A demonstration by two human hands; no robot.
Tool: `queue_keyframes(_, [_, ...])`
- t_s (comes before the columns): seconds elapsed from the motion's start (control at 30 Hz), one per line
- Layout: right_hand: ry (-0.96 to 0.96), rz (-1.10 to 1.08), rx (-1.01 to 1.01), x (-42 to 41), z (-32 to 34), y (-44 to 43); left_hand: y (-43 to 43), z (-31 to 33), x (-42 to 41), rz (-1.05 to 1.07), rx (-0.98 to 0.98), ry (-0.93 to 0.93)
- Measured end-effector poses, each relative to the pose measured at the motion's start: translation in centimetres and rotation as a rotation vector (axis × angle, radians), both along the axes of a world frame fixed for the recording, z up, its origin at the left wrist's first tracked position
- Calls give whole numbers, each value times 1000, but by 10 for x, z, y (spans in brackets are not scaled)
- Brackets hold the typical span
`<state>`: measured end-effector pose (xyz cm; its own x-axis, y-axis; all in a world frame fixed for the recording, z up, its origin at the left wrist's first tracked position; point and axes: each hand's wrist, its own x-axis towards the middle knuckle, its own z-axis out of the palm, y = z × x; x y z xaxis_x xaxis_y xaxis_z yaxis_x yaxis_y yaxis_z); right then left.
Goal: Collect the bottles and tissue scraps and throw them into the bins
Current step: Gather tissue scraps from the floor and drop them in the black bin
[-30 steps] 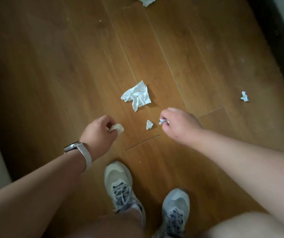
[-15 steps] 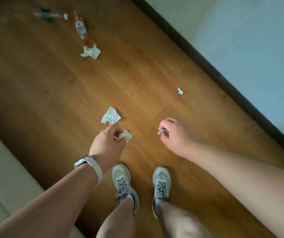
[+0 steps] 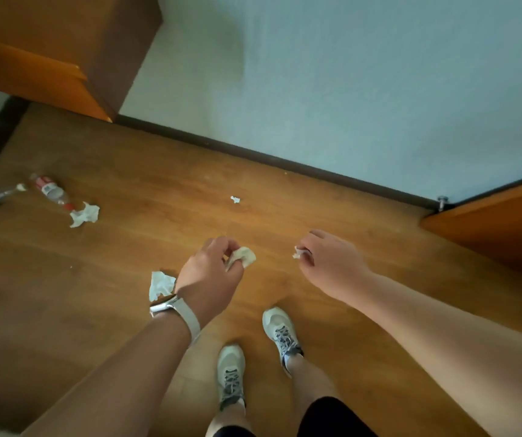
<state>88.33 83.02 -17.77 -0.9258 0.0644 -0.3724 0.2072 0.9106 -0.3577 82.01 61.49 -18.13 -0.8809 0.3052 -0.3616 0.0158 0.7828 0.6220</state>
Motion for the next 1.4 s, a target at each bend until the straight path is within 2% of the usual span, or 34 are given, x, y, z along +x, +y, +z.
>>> queue_keyframes(0.27, [114, -195, 161, 109, 107, 21, 50, 98, 34, -347, 141, 134])
queue_keyframes(0.4, [142, -404, 200, 170, 146, 30, 84, 136, 63, -568, 145, 204])
queue_keyframes(0.6, [190, -723, 254, 273, 191, 39, 142, 182, 115, -900, 218, 206])
queue_keyframes(0.7, [164, -871, 281, 329, 200, 44, 173, 198, 150, -1026, 278, 228])
queue_keyframes(0.87, [131, -1058, 278, 412, 204, 47, 214, 211, 217, -1190, 273, 263])
queue_keyframes(1.2, [131, -1289, 261, 574, 208, 85, 298, 232, 364, -1405, 198, 303])
queue_keyframes(1.4, [132, -1406, 214, 673, 202, 114, 360, 239, 461, -1459, 178, 341])
